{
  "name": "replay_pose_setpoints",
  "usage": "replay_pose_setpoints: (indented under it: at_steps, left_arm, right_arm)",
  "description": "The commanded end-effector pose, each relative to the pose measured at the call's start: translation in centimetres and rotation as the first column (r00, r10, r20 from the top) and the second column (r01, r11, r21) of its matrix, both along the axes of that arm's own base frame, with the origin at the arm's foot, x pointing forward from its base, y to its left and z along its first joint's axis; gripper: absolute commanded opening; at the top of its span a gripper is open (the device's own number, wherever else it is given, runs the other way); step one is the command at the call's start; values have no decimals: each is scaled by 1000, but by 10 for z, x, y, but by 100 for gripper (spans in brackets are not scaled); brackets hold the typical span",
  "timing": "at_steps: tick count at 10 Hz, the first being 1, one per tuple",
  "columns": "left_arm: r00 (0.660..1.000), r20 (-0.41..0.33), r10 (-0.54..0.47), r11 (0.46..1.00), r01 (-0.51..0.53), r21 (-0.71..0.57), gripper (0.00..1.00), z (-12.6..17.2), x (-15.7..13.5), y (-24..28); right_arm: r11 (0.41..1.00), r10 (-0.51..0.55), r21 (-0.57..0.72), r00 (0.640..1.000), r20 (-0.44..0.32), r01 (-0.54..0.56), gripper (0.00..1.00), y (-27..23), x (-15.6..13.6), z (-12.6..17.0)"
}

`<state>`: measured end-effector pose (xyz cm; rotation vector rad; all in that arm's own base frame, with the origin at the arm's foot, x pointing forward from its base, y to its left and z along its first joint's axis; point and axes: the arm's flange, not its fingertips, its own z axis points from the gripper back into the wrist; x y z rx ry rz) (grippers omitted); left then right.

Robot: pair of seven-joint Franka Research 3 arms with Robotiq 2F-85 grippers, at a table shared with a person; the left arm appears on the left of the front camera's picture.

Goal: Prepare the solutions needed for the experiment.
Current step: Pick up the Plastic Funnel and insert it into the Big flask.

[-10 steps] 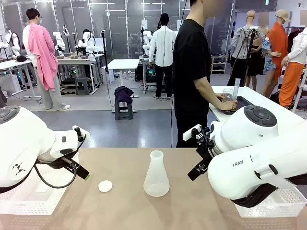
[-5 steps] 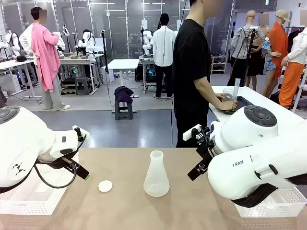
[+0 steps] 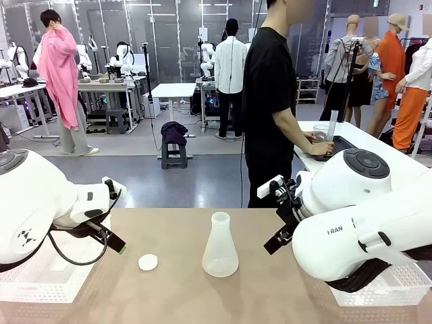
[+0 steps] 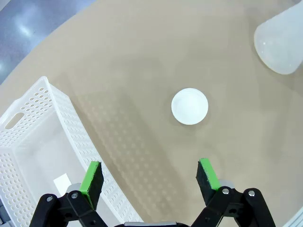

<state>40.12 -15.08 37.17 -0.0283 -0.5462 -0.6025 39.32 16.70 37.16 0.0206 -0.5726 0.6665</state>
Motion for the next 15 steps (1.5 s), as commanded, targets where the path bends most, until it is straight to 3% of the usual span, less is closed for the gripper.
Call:
replay_pose_setpoints:
  at_steps: [1, 4, 5, 8, 10, 12, 15]
  left_arm:
    - [1000, 0, 1, 1000, -1, 0, 100, 0, 0, 0]
    - [1000, 0, 0, 1000, 0, 0, 100, 0, 0, 0]
    - [1000, -6, 4, 999, -4, -52, 100, 9, -6, 4]
    - [996, 61, 67, 992, -59, -111, 100, 61, -36, 14]
    - [986, 123, 110, 992, -101, -74, 100, 90, -48, 19]
    - [977, 163, 136, 990, -127, -65, 100, 118, -64, 23]
    - [981, 149, 125, 991, -117, -59, 100, 132, -73, 29]
  right_arm:
    - [1000, -2, 2, 1000, -1, 2, 100, 0, 0, 0]
    - [1000, 0, 0, 1000, 0, 0, 100, 0, 0, 0]
    - [996, -87, -18, 996, -7, 87, 100, 0, -5, 8]
    - [980, -196, -1, 976, 99, 197, 100, 0, -31, 74]
    - [984, -171, -18, 967, 189, 178, 100, -1, -43, 114]
    - [982, -174, -25, 957, 233, 185, 100, 5, -62, 146]
    - [979, -185, -50, 962, 203, 199, 100, 3, -73, 157]
